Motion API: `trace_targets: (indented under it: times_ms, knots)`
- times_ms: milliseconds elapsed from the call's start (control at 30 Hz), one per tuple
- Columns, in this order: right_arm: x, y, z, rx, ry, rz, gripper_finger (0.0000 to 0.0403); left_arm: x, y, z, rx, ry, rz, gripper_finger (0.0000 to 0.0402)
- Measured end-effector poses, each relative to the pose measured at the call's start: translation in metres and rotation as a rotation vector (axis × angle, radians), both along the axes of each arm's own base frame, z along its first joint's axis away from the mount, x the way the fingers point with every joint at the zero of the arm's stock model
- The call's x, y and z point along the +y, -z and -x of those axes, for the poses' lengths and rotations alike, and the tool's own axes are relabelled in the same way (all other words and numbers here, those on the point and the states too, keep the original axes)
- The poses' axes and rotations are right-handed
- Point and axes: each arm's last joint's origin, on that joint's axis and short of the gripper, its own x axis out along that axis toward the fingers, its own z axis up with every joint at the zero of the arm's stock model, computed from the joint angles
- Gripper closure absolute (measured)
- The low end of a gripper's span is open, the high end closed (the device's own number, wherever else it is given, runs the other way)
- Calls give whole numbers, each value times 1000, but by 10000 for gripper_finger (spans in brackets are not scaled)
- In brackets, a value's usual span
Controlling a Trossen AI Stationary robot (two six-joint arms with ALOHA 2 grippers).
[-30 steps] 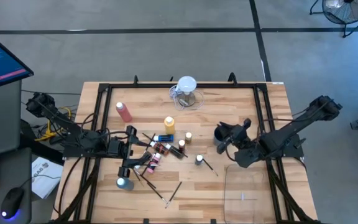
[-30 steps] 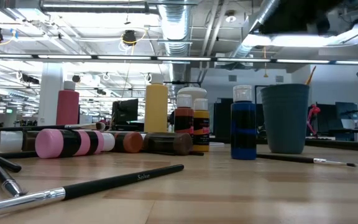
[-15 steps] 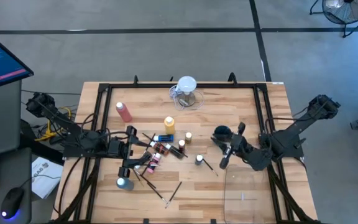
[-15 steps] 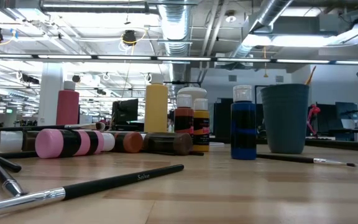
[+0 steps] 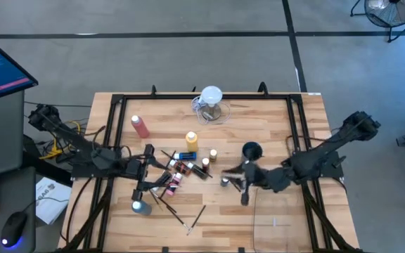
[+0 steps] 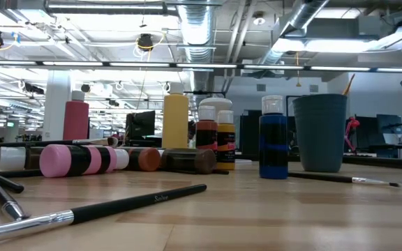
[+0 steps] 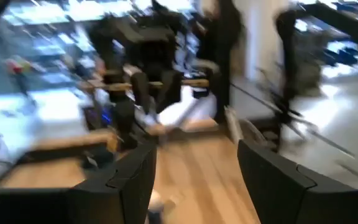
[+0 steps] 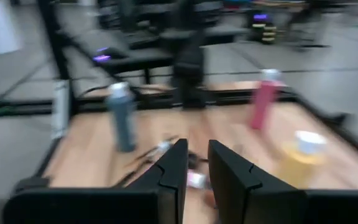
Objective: Pick & Place Paint Supplies
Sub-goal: Put the black silver paintbrush into the blue cup
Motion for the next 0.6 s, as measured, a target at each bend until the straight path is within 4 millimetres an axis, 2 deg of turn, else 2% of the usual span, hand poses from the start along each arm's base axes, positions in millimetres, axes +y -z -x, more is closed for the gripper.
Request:
trace_targets:
  times_ms: [100, 300, 433, 600]
  knots:
    - [-4, 13, -22, 7, -63, -17, 346, -3, 4, 6, 70, 68, -21, 189]
    - [-19, 41, -71, 107, -60, -16, 346, -7, -1, 17, 60, 117, -18, 189]
    - [-18, 57, -104, 216, -73, 37, 345, -9, -4, 24, 48, 147, -11, 189]
    - [-8, 65, -130, 373, -68, 80, 327, -13, -6, 31, 40, 187, -7, 189]
